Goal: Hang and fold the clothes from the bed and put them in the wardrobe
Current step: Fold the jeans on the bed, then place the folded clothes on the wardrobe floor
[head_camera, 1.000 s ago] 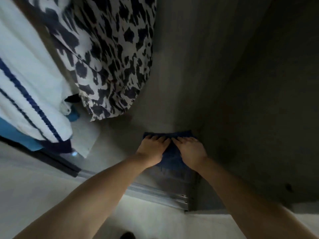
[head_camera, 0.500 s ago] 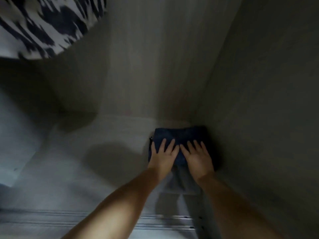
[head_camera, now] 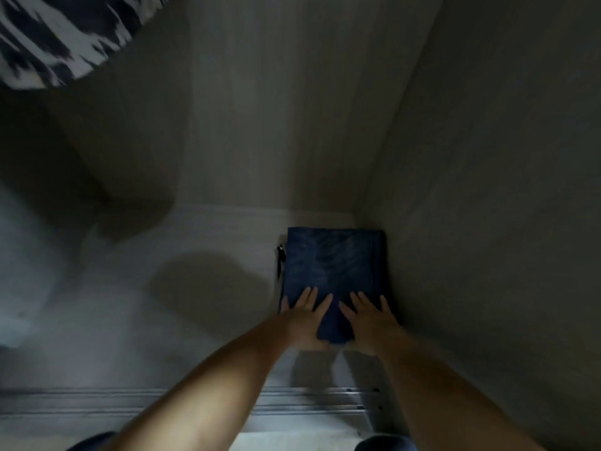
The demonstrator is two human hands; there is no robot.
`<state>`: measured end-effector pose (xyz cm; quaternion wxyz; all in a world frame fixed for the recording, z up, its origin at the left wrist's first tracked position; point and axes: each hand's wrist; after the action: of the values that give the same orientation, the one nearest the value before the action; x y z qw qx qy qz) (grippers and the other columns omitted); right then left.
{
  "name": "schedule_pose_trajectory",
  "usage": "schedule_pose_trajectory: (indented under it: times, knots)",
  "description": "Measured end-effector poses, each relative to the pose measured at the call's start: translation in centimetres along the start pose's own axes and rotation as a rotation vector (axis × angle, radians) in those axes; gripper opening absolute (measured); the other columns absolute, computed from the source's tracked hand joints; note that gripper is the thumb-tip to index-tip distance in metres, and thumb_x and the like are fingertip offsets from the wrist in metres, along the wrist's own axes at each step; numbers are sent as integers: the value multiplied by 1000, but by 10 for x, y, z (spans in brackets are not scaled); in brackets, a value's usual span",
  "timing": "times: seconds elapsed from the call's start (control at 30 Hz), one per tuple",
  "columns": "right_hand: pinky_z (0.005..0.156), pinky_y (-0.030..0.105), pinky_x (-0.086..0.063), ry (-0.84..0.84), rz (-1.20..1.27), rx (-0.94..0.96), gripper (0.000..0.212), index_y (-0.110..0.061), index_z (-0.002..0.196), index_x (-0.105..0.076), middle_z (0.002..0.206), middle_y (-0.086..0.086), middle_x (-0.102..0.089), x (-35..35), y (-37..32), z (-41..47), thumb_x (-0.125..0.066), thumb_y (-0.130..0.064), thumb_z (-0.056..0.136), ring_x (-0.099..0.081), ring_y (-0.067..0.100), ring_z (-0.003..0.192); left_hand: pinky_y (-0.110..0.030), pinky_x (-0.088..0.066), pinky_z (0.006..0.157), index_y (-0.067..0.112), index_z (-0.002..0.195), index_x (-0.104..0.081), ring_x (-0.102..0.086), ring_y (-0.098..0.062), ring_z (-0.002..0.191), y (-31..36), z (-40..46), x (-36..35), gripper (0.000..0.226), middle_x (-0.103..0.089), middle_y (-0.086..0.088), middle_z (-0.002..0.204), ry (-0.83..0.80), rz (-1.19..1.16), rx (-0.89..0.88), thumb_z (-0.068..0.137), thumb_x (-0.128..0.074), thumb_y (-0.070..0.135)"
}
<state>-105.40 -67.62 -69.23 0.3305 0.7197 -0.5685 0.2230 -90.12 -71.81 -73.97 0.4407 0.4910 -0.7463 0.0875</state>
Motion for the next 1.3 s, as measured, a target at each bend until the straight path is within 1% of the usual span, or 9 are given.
schedule_pose_trajectory:
  times: [0.1,0.17,0.27,0.33,0.43,0.63,0.8,1.17,1.3]
  knots:
    - [114,52,-22,-26,54,-14,47,-16,142,-40,148,8,-40,56,17,-40,-39,-38,100,-36,28,135,-38,-22,113,15,153,-1,-17,-33,144,6,-47,56,81,-14,-18,158,105,-40,-31,95,-46,50]
    - [108,46,-35,-31,67,-17,38,-13,135,-48,140,10,-49,97,23,-75,-35,-27,103,-46,28,127,-31,-38,94,10,149,-24,-47,-33,125,18,-83,95,64,-45,-19,141,217,-96,-63,97,-48,40]
    - [101,36,-43,84,130,-9,33,-11,128,-53,134,10,-54,157,32,-131,-32,-19,104,-52,25,121,-32,-44,71,8,135,-46,-60,-31,97,43,-135,155,44,-63,-18,115,274,-195,-104,99,-46,33]
    - [93,31,-44,163,168,-1,32,-10,125,-54,130,10,-57,193,37,-172,-32,-19,103,-55,24,117,-30,-38,60,8,127,-53,-61,-29,86,64,-166,190,37,-66,-17,103,345,-205,-84,100,-42,31]
    - [90,32,-44,204,179,-13,35,-9,129,-52,130,12,-57,232,47,-232,-31,-23,103,-55,26,118,-32,-42,62,9,123,-52,-61,-29,84,94,-215,234,34,-66,-14,103,415,-175,-8,100,-39,30]
    - [95,37,-46,150,298,0,37,-9,122,-56,129,13,-57,283,61,-340,-34,-29,101,-55,29,116,-34,-42,71,6,105,-58,-60,-31,89,142,-326,301,31,-64,-16,101,270,-107,50,100,-38,29]
    - [86,33,-45,226,384,-8,32,-12,114,-59,120,11,-62,306,55,-408,-35,-28,99,-58,27,109,-36,-47,76,10,84,-55,-58,-30,85,170,-407,338,31,-62,-15,91,158,-112,86,100,-38,31]
    - [84,32,-46,315,496,-209,35,-17,121,-58,124,9,-61,273,44,-532,-38,-33,96,-59,29,111,-29,-40,63,8,95,-65,-62,-31,86,212,-522,348,30,-66,-12,97,191,51,-60,97,-46,32]
    - [85,34,-46,309,532,-330,37,-16,127,-50,125,10,-60,238,45,-579,-38,-35,98,-59,30,112,-32,-47,73,14,93,-63,-61,-27,89,252,-538,340,28,-66,-6,97,155,150,-198,96,-44,34]
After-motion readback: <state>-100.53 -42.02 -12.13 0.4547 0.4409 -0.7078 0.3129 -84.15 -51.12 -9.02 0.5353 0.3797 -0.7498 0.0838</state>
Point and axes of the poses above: each hand's wrist, its own z-axis towards the middle knuckle, its own x-axis out of the back of the hand, y = z × x
